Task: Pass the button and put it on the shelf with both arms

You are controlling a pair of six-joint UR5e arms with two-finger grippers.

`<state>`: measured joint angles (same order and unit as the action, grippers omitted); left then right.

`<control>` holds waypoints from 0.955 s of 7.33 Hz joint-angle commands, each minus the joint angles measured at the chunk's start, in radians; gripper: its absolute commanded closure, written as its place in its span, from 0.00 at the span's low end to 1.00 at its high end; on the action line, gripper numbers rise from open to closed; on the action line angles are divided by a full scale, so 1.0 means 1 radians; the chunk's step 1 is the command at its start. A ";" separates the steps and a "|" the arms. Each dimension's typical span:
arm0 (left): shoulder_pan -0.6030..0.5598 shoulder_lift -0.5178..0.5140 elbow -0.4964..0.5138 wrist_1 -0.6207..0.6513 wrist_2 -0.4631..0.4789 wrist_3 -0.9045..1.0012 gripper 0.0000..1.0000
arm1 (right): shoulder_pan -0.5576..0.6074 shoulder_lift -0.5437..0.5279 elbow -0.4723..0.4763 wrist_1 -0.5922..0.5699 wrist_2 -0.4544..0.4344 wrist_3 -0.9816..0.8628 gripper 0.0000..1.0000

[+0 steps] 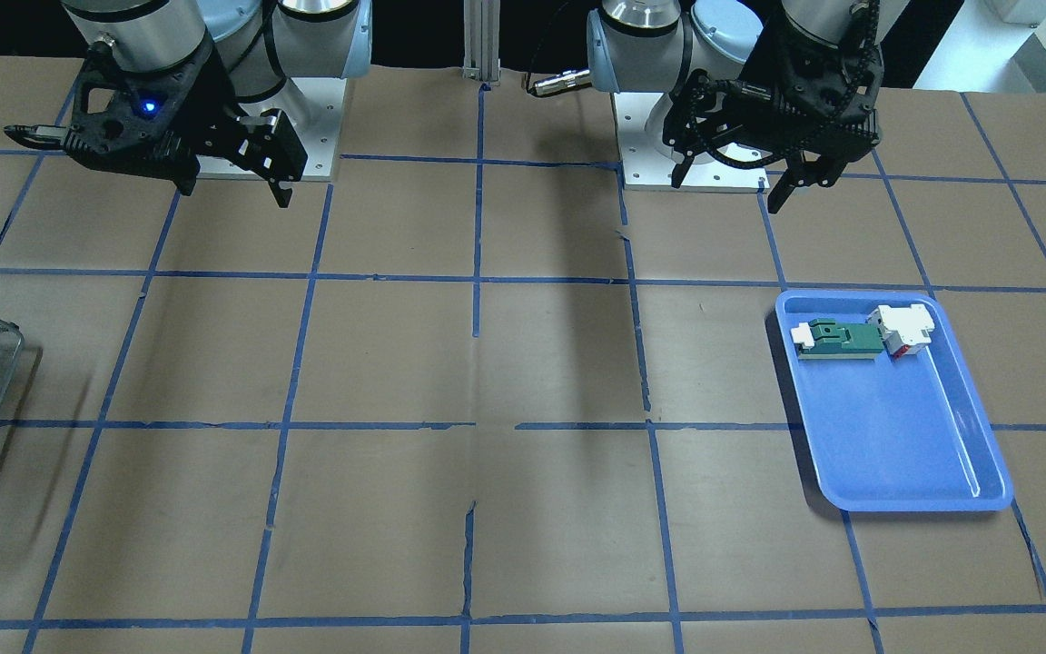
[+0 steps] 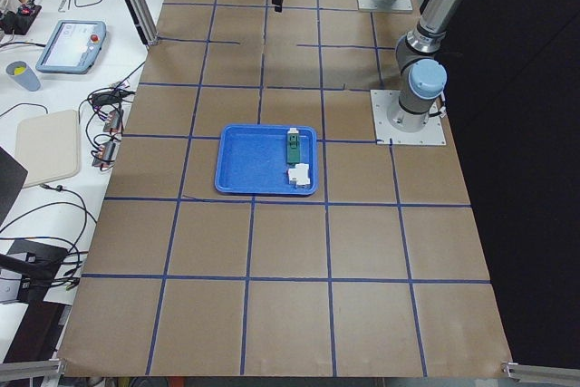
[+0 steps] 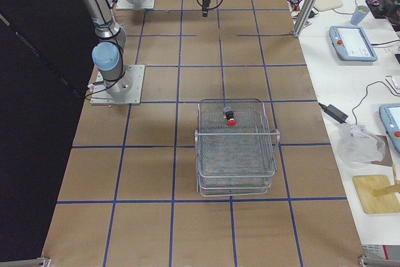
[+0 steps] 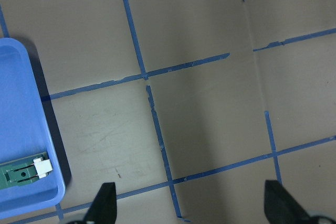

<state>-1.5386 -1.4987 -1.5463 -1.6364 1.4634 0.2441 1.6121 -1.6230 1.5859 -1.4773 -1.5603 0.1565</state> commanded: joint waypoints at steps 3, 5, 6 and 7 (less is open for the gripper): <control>0.000 0.000 0.000 0.001 0.000 0.000 0.00 | 0.009 -0.032 0.048 0.000 0.011 -0.040 0.00; 0.000 0.000 0.000 0.000 0.000 0.000 0.00 | -0.012 -0.035 0.051 0.011 -0.003 -0.093 0.00; 0.000 0.000 0.000 0.000 0.000 0.000 0.00 | -0.020 -0.035 0.051 0.037 -0.006 -0.101 0.00; 0.000 0.000 0.000 0.000 0.002 0.001 0.00 | -0.029 -0.037 0.051 0.041 -0.006 -0.112 0.00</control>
<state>-1.5386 -1.4987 -1.5463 -1.6367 1.4638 0.2442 1.5944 -1.6580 1.6364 -1.4496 -1.5634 0.0621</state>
